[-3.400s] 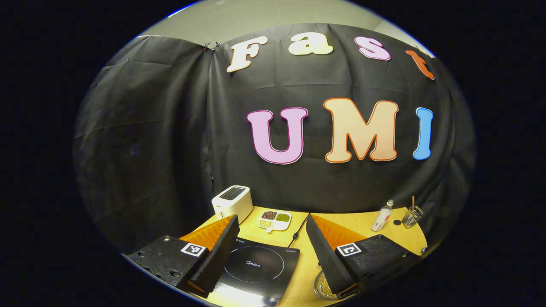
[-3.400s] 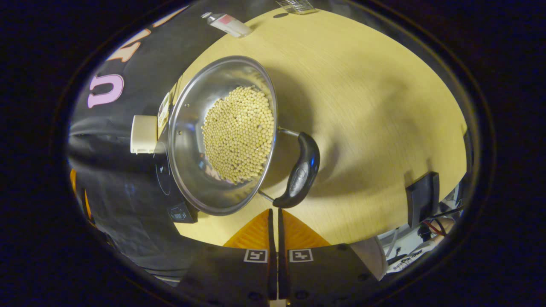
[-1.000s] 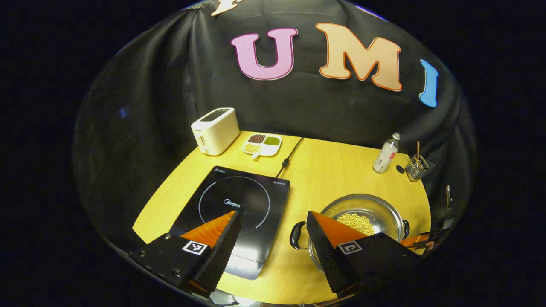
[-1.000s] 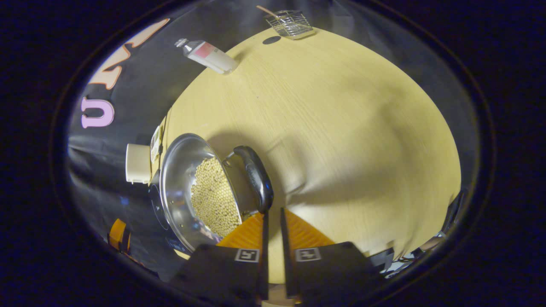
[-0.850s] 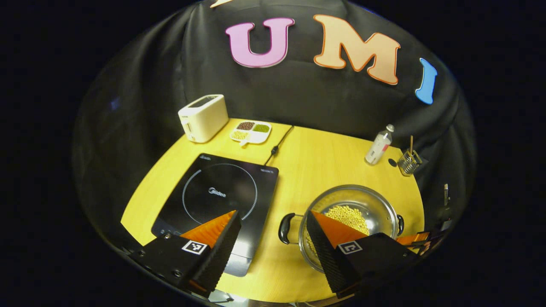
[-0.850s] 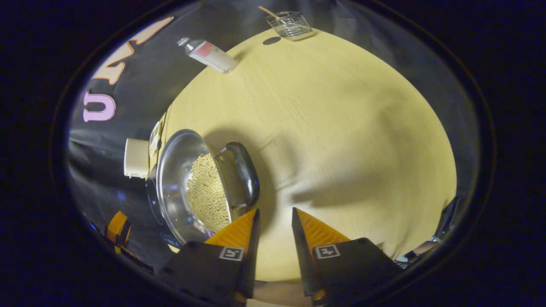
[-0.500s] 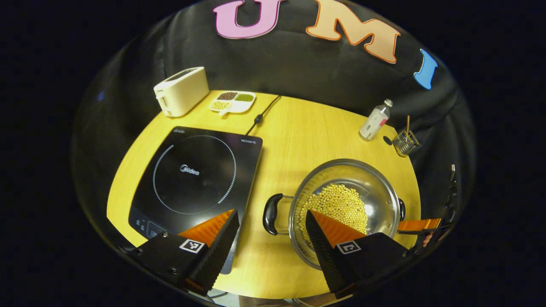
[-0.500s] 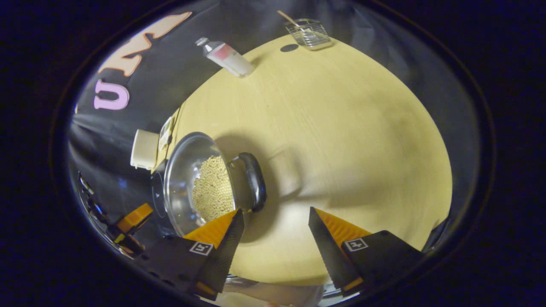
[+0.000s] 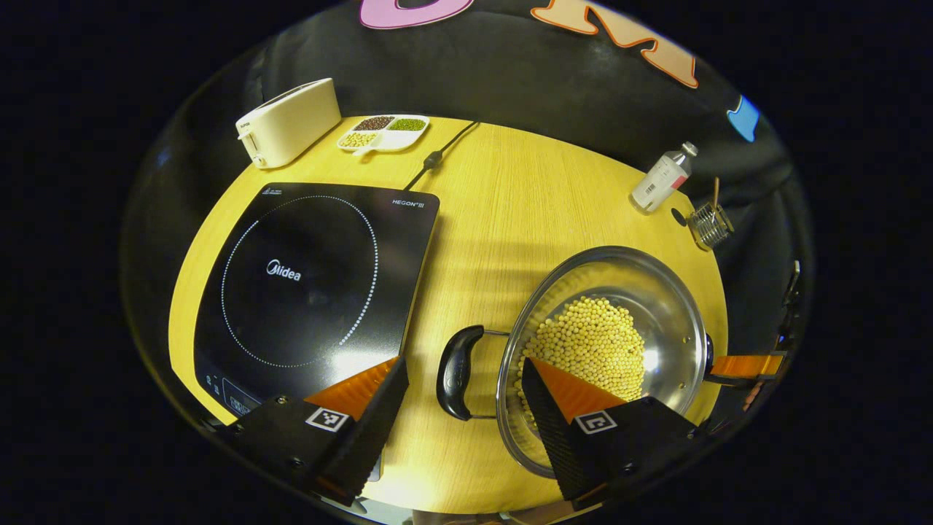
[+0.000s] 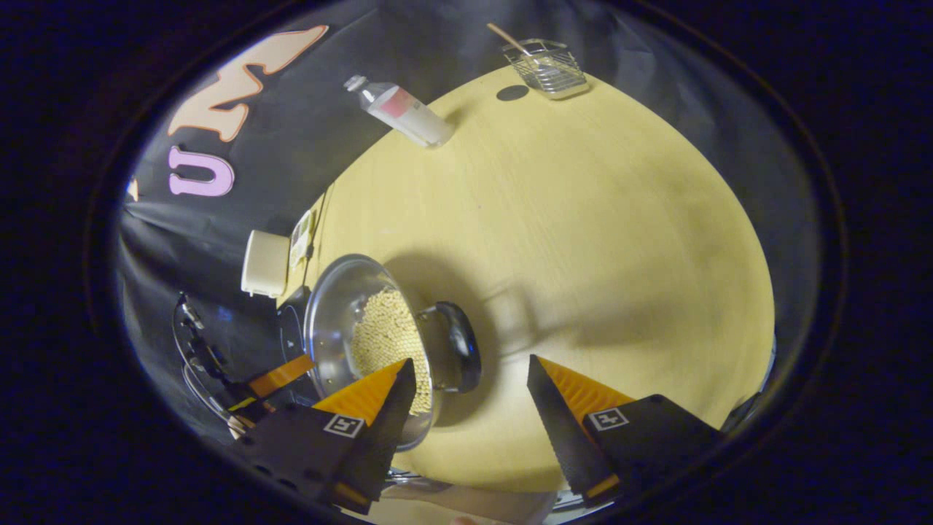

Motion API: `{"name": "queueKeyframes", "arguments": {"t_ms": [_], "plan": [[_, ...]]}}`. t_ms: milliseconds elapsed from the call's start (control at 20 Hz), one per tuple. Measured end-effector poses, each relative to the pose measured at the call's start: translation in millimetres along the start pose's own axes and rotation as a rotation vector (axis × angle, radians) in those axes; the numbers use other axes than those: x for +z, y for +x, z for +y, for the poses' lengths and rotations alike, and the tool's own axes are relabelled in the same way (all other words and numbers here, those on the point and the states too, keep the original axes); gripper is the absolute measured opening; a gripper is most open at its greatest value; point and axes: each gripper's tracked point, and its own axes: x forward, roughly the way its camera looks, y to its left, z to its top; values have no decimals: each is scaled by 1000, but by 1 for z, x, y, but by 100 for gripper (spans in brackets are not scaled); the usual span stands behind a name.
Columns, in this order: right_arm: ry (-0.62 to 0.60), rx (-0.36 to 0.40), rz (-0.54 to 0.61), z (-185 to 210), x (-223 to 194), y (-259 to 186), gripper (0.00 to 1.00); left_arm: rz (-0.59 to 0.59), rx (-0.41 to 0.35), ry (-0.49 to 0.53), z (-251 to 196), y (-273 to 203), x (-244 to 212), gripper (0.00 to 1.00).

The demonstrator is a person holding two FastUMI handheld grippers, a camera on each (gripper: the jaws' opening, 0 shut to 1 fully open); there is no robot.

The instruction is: First push the handle of the pot to place it horizontally, then grasp the pot with both hands and set it on the induction cooktop.

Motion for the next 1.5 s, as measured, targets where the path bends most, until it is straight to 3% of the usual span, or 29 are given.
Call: {"name": "queueKeyframes", "arguments": {"t_ms": [250,300,350,400,450,600,650,700,900,1100,1150,1200,1500], "plan": [[-13,20,82,11,-9,35,86,48,-16,7,-7,14,-5,95],[-14,27,97,13,-12,40,86,56,-24,5,-9,17,-6,100],[-13,36,112,15,-12,45,86,69,-28,4,-11,20,-7,94],[-10,39,120,16,-12,51,95,79,-27,4,-11,24,-9,98],[-9,38,126,16,-11,55,86,88,-30,4,-12,27,-9,91],[11,21,137,12,-9,66,86,109,-21,9,-9,35,-11,86],[21,11,136,9,-7,70,73,111,-17,6,-7,37,-10,89],[30,13,139,9,-6,72,65,116,-9,3,-4,39,-11,81],[20,28,168,11,-11,74,52,129,-38,15,-3,39,-12,71],[-62,-5,125,8,-7,76,53,137,-24,37,-5,34,-13,66],[-100,-23,110,6,-5,73,46,128,-11,66,-6,33,-10,66],[-117,-40,104,5,-2,71,46,119,-2,100,-6,35,-8,66],[-102,-54,87,-3,-8,34,47,124,-45,125,-23,15,-15,66]]}}
